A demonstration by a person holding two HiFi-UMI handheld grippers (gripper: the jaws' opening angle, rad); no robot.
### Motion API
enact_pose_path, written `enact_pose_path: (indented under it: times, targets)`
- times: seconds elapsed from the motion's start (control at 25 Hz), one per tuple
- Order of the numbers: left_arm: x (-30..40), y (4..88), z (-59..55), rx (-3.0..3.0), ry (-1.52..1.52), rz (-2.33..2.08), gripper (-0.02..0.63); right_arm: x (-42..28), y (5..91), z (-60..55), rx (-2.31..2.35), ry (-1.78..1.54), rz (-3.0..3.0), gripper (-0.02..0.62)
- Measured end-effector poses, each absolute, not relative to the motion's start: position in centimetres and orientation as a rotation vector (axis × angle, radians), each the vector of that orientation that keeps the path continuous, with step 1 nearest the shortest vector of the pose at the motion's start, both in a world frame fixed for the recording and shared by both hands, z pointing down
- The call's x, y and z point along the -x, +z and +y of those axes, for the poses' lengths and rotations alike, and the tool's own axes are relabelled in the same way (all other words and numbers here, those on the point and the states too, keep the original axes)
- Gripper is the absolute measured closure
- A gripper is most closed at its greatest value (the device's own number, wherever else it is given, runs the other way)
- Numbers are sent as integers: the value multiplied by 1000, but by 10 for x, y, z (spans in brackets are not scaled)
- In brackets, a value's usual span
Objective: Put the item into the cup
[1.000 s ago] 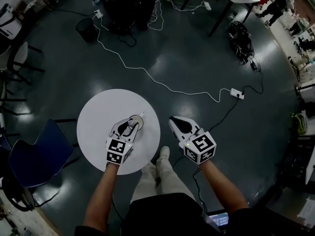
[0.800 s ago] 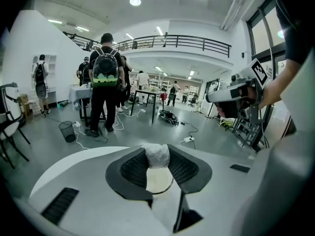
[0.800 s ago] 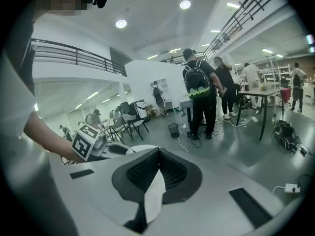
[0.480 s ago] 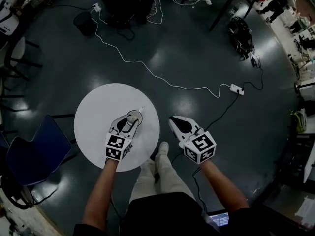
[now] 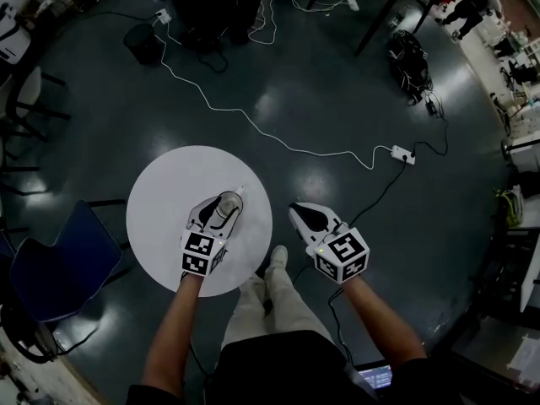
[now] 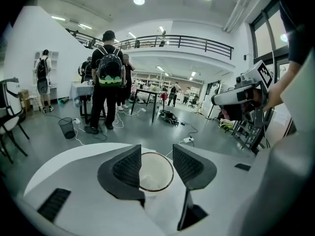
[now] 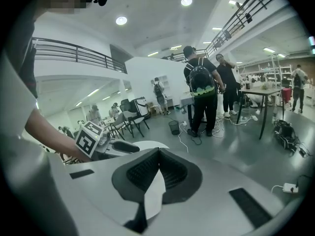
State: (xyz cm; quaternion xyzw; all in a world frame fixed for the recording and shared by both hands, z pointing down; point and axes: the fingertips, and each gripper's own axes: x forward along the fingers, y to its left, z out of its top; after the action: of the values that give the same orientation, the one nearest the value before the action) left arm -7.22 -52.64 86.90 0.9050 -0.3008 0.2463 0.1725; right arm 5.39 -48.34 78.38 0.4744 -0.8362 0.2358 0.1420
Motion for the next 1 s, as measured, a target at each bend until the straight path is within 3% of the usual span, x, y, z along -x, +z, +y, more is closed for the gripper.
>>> enact_pose_path:
  times: [0.4, 0.76, 1.0]
  targets:
    - [93, 804, -509, -2561, 612, -874, 423, -37, 732, -478, -1396, 627, -2434, 578]
    - [109, 720, -491, -2664, 527, -952, 536, -17, 667, -469, -1385, 545, -2497, 578]
    - [116, 661, -464, -2715, 429, -1001, 561, -5, 617, -455, -1354, 448, -2543, 578]
